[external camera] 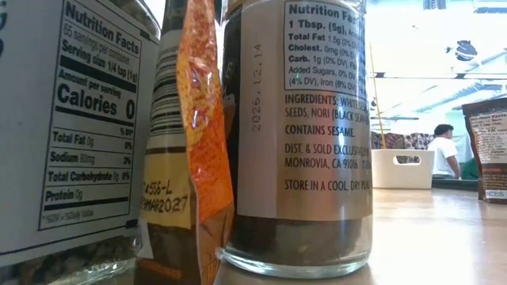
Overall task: Sort spices by type
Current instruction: Put the white seasoning bottle into the left white bin
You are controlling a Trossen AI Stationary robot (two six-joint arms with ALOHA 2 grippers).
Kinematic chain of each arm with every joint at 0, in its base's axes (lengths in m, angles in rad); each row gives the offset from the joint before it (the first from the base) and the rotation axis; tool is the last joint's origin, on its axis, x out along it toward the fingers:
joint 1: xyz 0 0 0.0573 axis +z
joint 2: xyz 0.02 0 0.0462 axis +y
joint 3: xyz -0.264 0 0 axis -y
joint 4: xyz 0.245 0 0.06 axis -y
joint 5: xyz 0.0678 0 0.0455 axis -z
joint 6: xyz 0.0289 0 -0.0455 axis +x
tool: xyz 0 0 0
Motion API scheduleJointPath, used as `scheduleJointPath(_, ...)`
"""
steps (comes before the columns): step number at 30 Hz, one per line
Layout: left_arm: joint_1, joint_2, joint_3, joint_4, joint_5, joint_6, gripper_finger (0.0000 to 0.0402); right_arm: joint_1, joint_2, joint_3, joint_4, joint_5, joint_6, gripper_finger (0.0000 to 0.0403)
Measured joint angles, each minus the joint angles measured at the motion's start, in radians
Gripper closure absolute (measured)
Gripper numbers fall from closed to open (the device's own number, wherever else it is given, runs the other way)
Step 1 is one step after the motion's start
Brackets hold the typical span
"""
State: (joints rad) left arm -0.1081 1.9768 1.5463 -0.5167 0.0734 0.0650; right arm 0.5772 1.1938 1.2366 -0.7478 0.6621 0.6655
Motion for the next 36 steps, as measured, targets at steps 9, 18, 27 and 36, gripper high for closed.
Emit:
scheduleJointPath(9,0.0,0.0,0.0,-0.026,0.004,0.0,0.0159,-0.007,0.0,0.0,-0.008,-0.008,0.002,0.0403)
scheduleJointPath(18,-0.008,0.0,0.0,-0.041,0.041,0.075,0.0159,-0.007,0.0,0.0,-0.014,-0.009,0.003,0.0403)
scheduleJointPath(27,-0.008,0.0,0.0,-0.039,0.04,0.079,0.016,-0.007,0.0,0.0,-0.013,-0.009,0.039,0.0403)
scheduleJointPath(36,-0.008,0.0,0.0,-0.043,0.031,0.079,0.016,-0.007,0.0,0.0,-0.013,-0.009,0.056,0.0403)
